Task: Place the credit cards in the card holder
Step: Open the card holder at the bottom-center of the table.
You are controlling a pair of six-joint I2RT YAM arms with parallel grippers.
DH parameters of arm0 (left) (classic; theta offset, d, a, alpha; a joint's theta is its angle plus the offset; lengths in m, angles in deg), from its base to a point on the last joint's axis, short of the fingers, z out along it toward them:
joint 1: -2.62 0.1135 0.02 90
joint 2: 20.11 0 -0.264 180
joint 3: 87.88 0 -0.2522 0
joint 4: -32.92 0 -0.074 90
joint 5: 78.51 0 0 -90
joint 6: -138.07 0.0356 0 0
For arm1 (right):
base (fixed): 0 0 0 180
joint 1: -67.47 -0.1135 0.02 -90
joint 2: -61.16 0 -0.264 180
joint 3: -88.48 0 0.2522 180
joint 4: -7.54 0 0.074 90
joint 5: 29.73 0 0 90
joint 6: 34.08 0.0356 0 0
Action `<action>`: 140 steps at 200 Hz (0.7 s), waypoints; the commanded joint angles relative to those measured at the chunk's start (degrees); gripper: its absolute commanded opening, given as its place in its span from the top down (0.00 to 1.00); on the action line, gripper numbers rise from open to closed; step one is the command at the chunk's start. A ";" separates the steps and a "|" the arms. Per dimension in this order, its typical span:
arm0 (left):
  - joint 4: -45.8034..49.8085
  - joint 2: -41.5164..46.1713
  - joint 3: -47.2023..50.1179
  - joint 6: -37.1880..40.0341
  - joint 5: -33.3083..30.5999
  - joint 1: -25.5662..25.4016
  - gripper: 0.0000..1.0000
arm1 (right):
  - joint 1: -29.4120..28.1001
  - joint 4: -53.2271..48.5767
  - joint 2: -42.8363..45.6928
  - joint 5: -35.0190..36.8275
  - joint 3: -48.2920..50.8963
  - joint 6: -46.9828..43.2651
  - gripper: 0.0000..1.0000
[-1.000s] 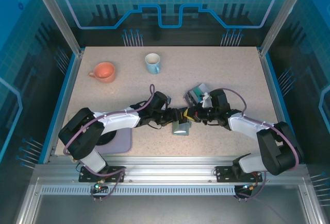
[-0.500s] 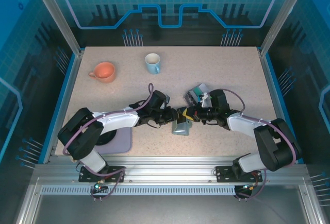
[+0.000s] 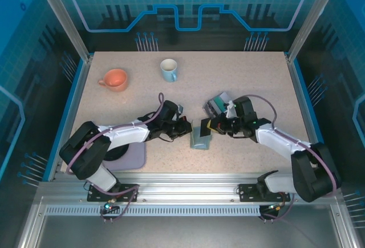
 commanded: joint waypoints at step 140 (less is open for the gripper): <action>-6.34 -0.25 4.82 -5.22 3.56 1.55 1.00 | -7.76 -29.88 -4.40 27.95 -12.00 -15.72 0.99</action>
